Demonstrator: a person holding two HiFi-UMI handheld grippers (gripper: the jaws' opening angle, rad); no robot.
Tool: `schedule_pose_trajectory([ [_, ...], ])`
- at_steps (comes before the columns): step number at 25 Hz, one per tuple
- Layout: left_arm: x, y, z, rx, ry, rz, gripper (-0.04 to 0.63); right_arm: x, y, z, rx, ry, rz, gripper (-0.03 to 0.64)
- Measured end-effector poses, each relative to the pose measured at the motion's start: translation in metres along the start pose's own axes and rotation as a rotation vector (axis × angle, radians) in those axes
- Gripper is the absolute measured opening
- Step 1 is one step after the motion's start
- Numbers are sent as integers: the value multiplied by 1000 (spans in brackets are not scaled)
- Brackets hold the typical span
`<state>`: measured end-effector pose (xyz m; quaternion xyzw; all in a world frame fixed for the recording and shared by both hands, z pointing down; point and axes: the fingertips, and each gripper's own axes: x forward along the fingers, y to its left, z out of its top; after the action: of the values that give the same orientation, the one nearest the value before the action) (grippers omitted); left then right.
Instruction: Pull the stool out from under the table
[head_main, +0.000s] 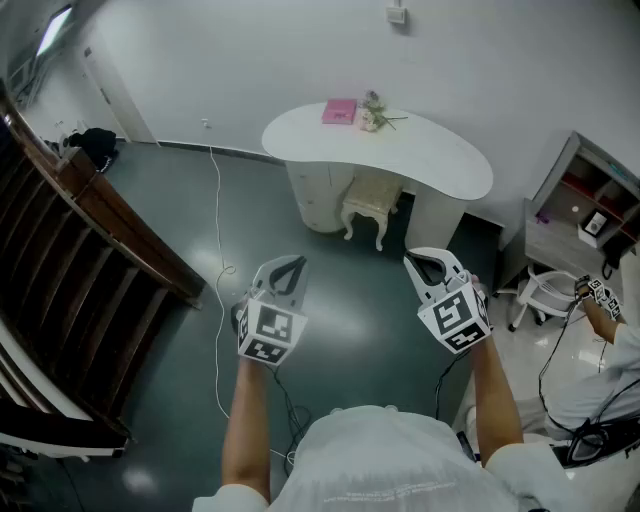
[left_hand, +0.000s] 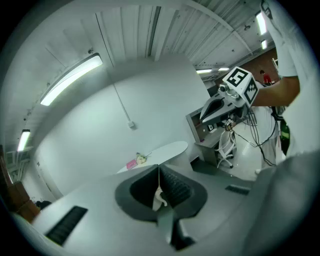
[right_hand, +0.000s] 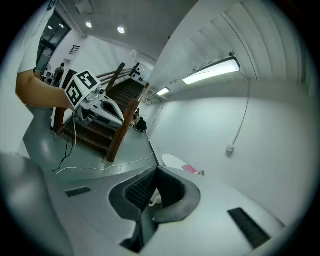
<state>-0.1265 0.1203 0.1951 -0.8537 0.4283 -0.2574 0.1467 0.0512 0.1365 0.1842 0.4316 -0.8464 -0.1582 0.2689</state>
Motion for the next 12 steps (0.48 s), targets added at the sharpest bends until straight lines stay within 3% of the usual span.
schedule_pose_trajectory([
  [12,20,-24,15,-10,17,5,16,-11,-31,-19,74,-69,-17,11],
])
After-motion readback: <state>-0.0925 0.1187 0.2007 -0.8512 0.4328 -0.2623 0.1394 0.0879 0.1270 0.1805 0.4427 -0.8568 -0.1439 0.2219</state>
